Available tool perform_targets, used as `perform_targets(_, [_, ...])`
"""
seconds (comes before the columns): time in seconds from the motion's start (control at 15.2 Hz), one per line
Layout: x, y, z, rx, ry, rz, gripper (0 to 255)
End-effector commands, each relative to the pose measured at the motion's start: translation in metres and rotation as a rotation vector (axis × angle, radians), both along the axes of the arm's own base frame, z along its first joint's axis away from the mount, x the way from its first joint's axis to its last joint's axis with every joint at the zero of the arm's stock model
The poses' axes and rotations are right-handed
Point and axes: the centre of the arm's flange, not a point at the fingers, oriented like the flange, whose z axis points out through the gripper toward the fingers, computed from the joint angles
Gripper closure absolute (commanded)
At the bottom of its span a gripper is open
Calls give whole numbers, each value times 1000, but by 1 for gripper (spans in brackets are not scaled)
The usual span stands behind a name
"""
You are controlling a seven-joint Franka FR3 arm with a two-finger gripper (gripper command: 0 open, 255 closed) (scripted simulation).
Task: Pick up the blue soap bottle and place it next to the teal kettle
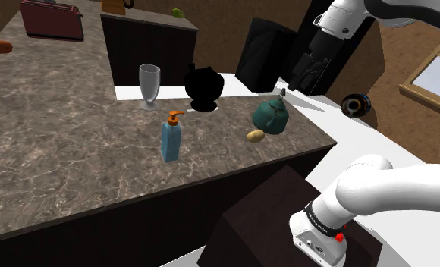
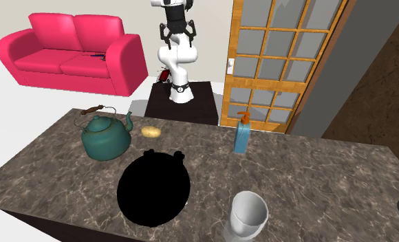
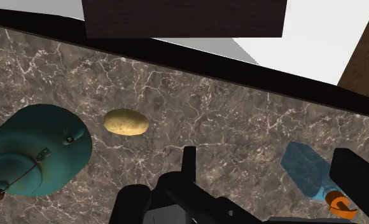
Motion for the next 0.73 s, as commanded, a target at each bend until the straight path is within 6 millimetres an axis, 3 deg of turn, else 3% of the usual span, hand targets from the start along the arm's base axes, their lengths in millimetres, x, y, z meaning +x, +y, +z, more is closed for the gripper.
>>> perform_targets(0.0, [0,0,0,0,0,0,0])
perform_targets(0.66, [48,104,-72,-43,-30,-105,0])
